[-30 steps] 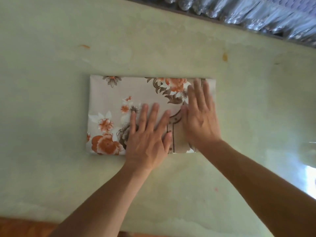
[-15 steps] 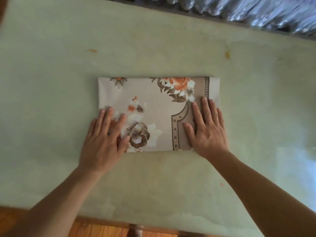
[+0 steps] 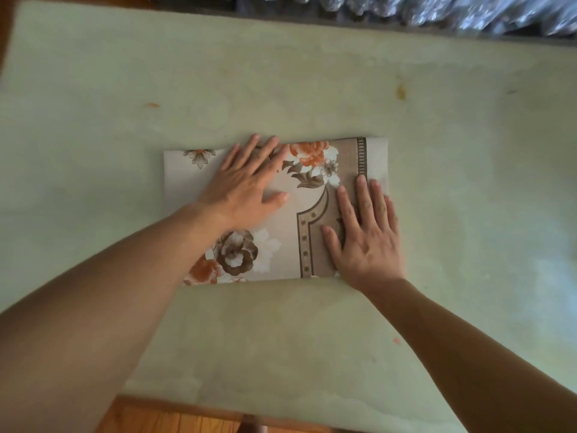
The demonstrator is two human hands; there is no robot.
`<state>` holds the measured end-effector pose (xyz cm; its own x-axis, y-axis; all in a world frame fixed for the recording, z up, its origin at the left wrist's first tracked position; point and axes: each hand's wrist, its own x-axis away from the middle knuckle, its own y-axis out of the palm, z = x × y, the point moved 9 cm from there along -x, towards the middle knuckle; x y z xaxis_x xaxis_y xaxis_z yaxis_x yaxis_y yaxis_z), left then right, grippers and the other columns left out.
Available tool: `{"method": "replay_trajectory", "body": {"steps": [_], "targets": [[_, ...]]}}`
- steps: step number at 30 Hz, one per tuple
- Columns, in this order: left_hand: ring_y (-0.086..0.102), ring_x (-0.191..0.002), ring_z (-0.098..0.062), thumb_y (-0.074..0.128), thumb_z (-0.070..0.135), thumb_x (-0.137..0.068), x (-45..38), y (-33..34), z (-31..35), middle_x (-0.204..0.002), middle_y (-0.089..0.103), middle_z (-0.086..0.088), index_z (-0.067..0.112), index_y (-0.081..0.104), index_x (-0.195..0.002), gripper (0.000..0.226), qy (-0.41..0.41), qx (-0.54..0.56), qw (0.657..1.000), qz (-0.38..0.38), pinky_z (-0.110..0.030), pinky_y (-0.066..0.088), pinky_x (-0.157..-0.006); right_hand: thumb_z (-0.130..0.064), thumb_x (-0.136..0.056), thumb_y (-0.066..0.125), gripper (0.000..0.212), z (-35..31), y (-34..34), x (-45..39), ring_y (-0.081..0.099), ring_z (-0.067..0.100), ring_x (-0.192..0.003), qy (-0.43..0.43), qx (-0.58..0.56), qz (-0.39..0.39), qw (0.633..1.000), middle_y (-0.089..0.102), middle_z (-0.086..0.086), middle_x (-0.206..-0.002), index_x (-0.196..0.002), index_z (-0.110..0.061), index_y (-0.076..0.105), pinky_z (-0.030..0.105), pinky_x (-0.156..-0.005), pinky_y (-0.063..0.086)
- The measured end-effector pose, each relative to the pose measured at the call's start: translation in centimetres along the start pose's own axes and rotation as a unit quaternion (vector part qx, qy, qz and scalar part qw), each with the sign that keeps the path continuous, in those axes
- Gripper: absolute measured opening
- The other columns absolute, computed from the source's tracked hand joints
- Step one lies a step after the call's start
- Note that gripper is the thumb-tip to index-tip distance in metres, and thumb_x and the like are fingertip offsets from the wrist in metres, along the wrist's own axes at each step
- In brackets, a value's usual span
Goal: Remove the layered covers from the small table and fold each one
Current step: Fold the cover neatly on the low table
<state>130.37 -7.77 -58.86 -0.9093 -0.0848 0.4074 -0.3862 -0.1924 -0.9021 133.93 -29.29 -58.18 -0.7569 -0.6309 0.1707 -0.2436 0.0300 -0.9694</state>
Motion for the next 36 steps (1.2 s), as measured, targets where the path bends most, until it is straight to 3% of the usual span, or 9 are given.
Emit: {"method": "replay_trajectory", "body": {"steps": [4, 9, 12, 17, 19, 23, 25, 32, 36], "targets": [[-0.024, -0.152, -0.014, 0.048, 0.069, -0.091, -0.1, -1.8, -0.4, -0.166, -0.024, 0.006, 0.025, -0.019, -0.159, 0.105, 0.03, 0.017, 0.996, -0.088, -0.041, -0.001, -0.128, -0.049, -0.101, 0.046, 0.063, 1.2, -1.3, 0.7, 0.005, 0.032, -0.154, 0.044, -0.069, 0.023, 0.996, 0.016, 0.013, -0.166, -0.155, -0.02, 0.032, 0.05, -0.125, 0.008], [-0.031, -0.149, -0.018, 0.057, 0.079, -0.08, -0.2, -1.6, -1.1, -0.16, -0.037, 0.008, 0.025, -0.028, -0.156, 0.126, 0.038, -0.065, 0.987, -0.143, -0.045, 0.0, -0.127, -0.024, -0.09, 0.062, 0.062, 6.4, -2.6, 7.5, 0.036, 0.034, -0.128, 0.374, -0.247, 0.09, 0.889, 0.038, 0.015, -0.145, -0.147, -0.012, 0.04, 0.044, -0.109, 0.03], [-0.022, -0.153, -0.033, 0.062, 0.08, -0.076, -0.2, -2.3, -0.9, -0.166, -0.026, -0.004, 0.027, -0.019, -0.159, 0.128, 0.025, -0.089, 0.99, -0.106, -0.051, -0.002, -0.124, -0.032, -0.085, 0.067, 0.073, 6.0, -1.0, 10.1, 0.054, 0.024, -0.116, 0.51, -0.392, 0.105, 0.758, 0.046, 0.006, -0.136, -0.149, -0.018, 0.035, 0.044, -0.107, 0.043], [0.033, -0.132, -0.034, 0.064, 0.082, -0.072, -0.6, -3.3, 0.1, -0.146, 0.027, -0.012, 0.02, 0.0, -0.16, 0.126, 0.057, -0.128, 0.987, -0.071, -0.048, 0.037, -0.107, -0.027, -0.076, 0.079, 0.065, 0.3, 2.4, 12.8, 0.065, 0.018, -0.083, 0.641, -0.605, 0.197, 0.429, 0.06, 0.01, -0.116, -0.13, -0.018, 0.045, 0.017, -0.063, 0.057], [0.033, -0.131, -0.032, 0.061, 0.076, -0.079, -0.7, -3.1, -0.4, -0.143, 0.026, -0.009, 0.022, -0.001, -0.16, 0.116, 0.067, -0.097, 0.988, -0.096, -0.049, 0.045, -0.101, -0.02, -0.08, 0.08, 0.061, -2.6, 3.1, 12.4, 0.068, 0.022, -0.096, 0.63, -0.647, 0.231, 0.361, 0.061, 0.014, -0.121, -0.131, -0.012, 0.046, 0.029, -0.076, 0.062], [0.031, -0.129, -0.028, 0.046, 0.044, -0.1, -1.3, -3.5, -1.6, -0.138, 0.026, -0.003, 0.027, 0.002, -0.162, 0.078, 0.085, -0.009, 0.989, -0.122, -0.048, 0.044, -0.103, -0.021, -0.086, 0.076, 0.028, -7.2, 4.2, 10.0, 0.067, 0.015, -0.079, 0.585, -0.704, 0.172, 0.364, 0.069, 0.002, -0.095, -0.11, -0.012, 0.063, 0.029, -0.074, 0.057], [0.033, -0.124, -0.026, 0.041, 0.034, -0.101, -1.5, -3.6, -1.8, -0.133, 0.028, -0.002, 0.027, 0.004, -0.162, 0.071, 0.1, -0.008, 0.989, -0.113, -0.047, 0.044, -0.102, -0.013, -0.088, 0.074, 0.025, -9.5, 4.8, 8.7, 0.072, 0.022, -0.091, 0.559, -0.735, 0.123, 0.364, 0.075, 0.005, -0.101, -0.111, -0.012, 0.065, 0.037, -0.082, 0.06], [0.037, -0.126, -0.03, 0.046, 0.037, -0.1, -1.5, -5.9, -1.8, -0.131, 0.039, -0.007, 0.03, 0.038, -0.152, 0.053, 0.078, 0.001, 0.997, -0.028, -0.045, 0.04, -0.101, 0.009, -0.085, 0.067, 0.019, -9.5, 2.9, 7.7, 0.07, 0.028, -0.084, 0.546, -0.717, 0.072, 0.427, 0.072, 0.015, -0.098, -0.099, -0.003, 0.063, 0.043, -0.076, 0.061], [0.044, -0.131, -0.038, 0.054, 0.048, -0.097, 1.1, -3.9, -3.3, -0.139, 0.046, -0.019, 0.014, 0.05, -0.14, 0.055, -0.06, 0.166, 0.984, -0.033, -0.042, 0.037, -0.11, 0.012, -0.086, 0.063, 0.027, -5.5, 0.9, 10.9, 0.072, 0.029, -0.087, 0.504, -0.732, -0.019, 0.458, 0.073, 0.018, -0.103, -0.111, 0.004, 0.065, 0.037, -0.067, 0.063]]}}
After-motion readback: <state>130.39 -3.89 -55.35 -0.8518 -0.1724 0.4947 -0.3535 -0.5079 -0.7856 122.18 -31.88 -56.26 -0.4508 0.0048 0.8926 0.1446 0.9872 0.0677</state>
